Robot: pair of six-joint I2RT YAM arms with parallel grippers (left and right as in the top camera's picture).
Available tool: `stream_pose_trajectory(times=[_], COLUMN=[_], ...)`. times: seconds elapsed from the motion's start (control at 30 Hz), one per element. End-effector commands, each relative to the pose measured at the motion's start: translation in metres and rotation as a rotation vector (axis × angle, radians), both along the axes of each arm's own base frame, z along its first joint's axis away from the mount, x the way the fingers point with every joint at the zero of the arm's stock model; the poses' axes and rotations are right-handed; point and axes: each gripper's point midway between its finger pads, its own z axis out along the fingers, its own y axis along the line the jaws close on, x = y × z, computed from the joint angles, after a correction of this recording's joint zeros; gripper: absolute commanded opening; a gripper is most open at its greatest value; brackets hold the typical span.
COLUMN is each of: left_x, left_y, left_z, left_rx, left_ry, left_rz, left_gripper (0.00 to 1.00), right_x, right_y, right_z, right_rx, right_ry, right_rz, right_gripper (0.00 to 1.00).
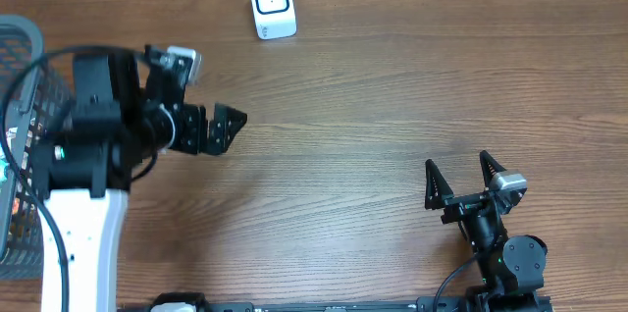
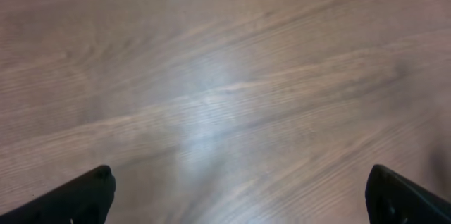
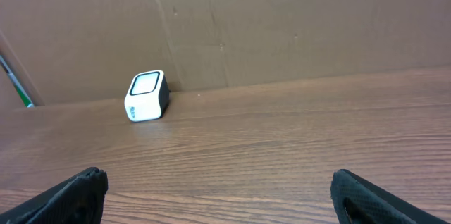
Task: Scan the item barcode
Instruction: 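Reach the left gripper into the basket and grasp the green-capped jar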
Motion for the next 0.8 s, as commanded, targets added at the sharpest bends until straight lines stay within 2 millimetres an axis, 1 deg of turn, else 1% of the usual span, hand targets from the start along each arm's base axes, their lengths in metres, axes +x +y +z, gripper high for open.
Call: stream_pose_trajectory(times=[0.0,0.1,0.2,0.27,0.3,0.37,0.5,0.57,0.67,0.73,0.77], left_x=[0.01,0.016,0.024,0.032,0.036,0.042,0.038,0.03,0.017,0.003,-0.009], left_y=[-0.006,-0.014,-0.023,-0.018,-0.009,0.018,0.068,0.099,0.154,0.193,0.213], left_z=[0.007,0.003,0.009,0.016,0.02,0.03,0.064,0.081,0.1,0.104,0.102], left_rx=[-0.017,-0.065,-0.116,-0.103,-0.09,-0.053,-0.022,-0.041,-0.075,-0.094,-0.098], left_ry=[0.017,0.038,0.005,-0.03,-0.033,-0.032,-0.071,-0.087,-0.127,-0.141,-0.137], left_rz=[-0.034,-0.055,-0.09,-0.06,0.003,0.183,0.394,0.52,0.751,0.907,0.997], left_gripper=[0.99,0.99,1.0,1.0,1.0,1.0,1.0,1.0,1.0,1.0,1.0], right_x=[0.0,0.0,0.0,0.0,0.0,0.0,0.0,0.0,0.0,0.0,0.0], right_y=[-0.001,-0.001,-0.001,-0.001,-0.001,-0.001,-0.001,-0.001,-0.001,-0.001,-0.001], right_z=[-0.002,-0.002,-0.002,-0.002,-0.002,-0.002,-0.002,-0.002,-0.002,-0.002,-0.002], right_rx=[-0.001,-0.001,-0.001,-0.001,-0.001,-0.001,-0.001,-0.001,-0.001,-0.001,-0.001], right_ry=[-0.004,-0.004,-0.004,-0.004,-0.004,-0.004,-0.004,-0.004,-0.004,-0.004,-0.004], right_rz=[-0.007,-0.007,-0.007,-0.007,-0.007,-0.007,-0.007,-0.007,-0.007,-0.007,-0.007], right_gripper=[1.0,1.0,1.0,1.0,1.0,1.0,1.0,1.0,1.0,1.0,1.0])
